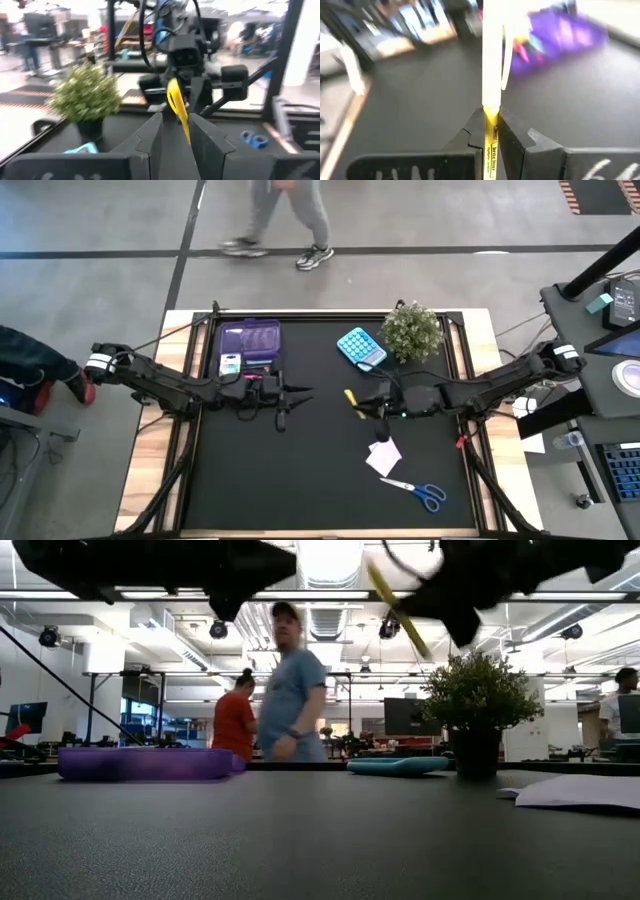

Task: Pack school essentials
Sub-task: Put the yellow pen into the purple supply box

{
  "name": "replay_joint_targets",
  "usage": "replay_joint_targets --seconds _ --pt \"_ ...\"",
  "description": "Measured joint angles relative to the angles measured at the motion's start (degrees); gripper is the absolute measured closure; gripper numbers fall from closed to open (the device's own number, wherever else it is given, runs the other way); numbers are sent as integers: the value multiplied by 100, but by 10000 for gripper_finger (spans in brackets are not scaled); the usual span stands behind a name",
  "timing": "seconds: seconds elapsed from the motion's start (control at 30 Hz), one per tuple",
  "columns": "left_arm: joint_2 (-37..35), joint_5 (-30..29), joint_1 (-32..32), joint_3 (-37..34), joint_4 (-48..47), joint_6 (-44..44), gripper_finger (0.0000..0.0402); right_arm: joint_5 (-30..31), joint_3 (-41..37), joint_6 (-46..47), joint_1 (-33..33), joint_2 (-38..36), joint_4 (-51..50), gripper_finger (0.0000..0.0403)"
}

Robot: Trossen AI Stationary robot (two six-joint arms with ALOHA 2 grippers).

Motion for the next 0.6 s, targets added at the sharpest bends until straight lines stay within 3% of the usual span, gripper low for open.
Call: replay_joint_targets --seconds 0.13,0.33,0.6 --pt "128 321 -9 -4 442 -9 323 -94 -48 -802 5 495 1589 380" --pt "662 806 -11 -4 1409 -98 307 -354 55 -1397 5 1232 3097 380" --pt "1449 825 -7 165 2135 -150 240 -460 279 -1412 -10 1695 3206 380"
